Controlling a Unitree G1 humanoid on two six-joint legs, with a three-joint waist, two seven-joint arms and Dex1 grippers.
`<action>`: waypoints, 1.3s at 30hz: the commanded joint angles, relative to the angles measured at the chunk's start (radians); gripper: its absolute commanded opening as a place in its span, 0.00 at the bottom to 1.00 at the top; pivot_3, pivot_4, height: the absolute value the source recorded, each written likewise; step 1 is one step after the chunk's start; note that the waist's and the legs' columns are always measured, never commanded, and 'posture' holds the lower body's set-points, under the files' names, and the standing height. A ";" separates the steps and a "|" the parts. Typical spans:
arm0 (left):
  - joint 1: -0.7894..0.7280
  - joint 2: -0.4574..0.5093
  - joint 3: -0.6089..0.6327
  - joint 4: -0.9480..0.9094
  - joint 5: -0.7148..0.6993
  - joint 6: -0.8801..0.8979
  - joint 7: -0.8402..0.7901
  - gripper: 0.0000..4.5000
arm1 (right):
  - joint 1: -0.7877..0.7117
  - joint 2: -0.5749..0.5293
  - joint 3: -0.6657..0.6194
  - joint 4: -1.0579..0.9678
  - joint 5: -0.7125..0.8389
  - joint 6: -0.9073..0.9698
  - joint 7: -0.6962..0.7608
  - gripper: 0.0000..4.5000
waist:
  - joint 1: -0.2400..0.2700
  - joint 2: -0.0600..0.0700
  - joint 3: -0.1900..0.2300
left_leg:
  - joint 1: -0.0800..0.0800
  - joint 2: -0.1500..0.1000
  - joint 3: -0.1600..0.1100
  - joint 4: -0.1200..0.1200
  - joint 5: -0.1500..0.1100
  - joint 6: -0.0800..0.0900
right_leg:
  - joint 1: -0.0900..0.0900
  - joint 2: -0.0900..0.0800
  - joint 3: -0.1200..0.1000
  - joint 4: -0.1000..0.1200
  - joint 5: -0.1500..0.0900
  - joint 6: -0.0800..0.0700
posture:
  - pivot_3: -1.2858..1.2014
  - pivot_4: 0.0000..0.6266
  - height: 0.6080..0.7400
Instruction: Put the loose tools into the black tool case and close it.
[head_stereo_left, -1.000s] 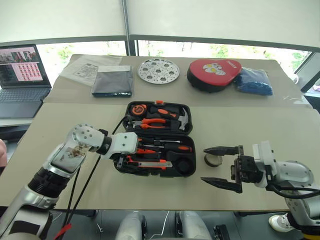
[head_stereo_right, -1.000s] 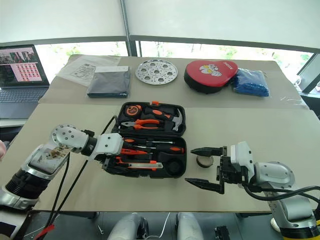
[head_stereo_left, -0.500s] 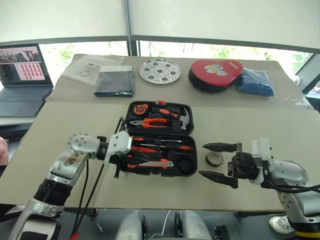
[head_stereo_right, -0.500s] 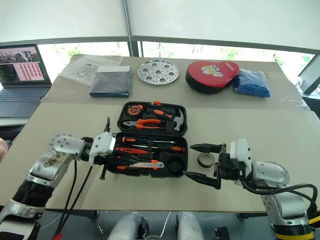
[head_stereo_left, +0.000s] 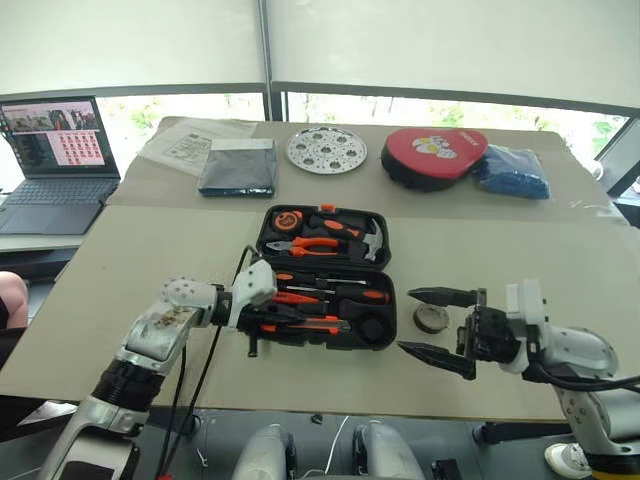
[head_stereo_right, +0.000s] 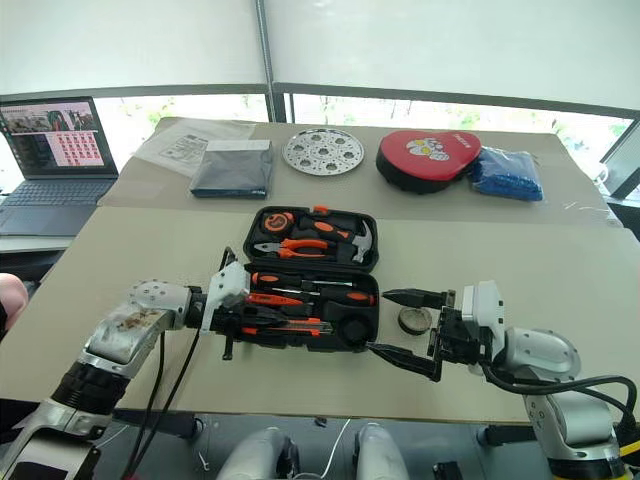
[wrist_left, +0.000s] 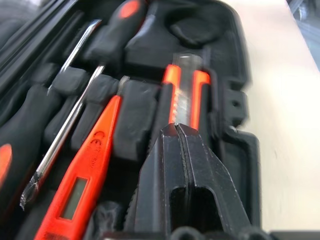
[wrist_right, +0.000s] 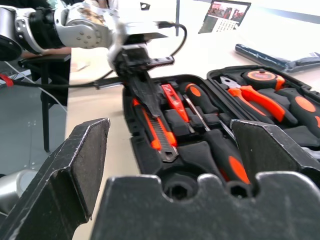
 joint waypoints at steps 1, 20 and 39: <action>0.034 0.055 -0.091 -0.029 0.005 0.195 -0.005 0.01 | 0.008 -0.015 -0.049 -0.046 0.030 0.010 -0.014 1.00 | -0.007 0.001 -0.002 | 0.001 0.000 0.000 0.000 0.000 0.000 | 0.000 0.000 0.001 0.000 -0.002 0.003 | 0.52 0.24 1.00; 0.345 0.069 0.496 -0.190 -0.362 -0.430 -0.201 0.87 | 0.302 -0.099 -0.294 0.050 -0.173 -0.113 -0.041 1.00 | -0.016 0.001 -0.001 | -0.009 0.001 -0.001 -0.001 -0.002 0.001 | -0.008 -0.002 -0.001 -0.004 -0.001 -0.002 | 0.52 0.24 1.00; 0.452 0.086 0.482 -0.231 -0.370 -0.493 -0.238 1.00 | -0.208 -0.359 0.245 0.129 -0.512 0.184 -0.048 0.54 | -0.009 0.001 0.001 | -0.014 0.000 0.000 -0.001 -0.002 -0.001 | -0.013 -0.001 -0.002 -0.006 -0.001 -0.003 | 0.52 0.24 1.00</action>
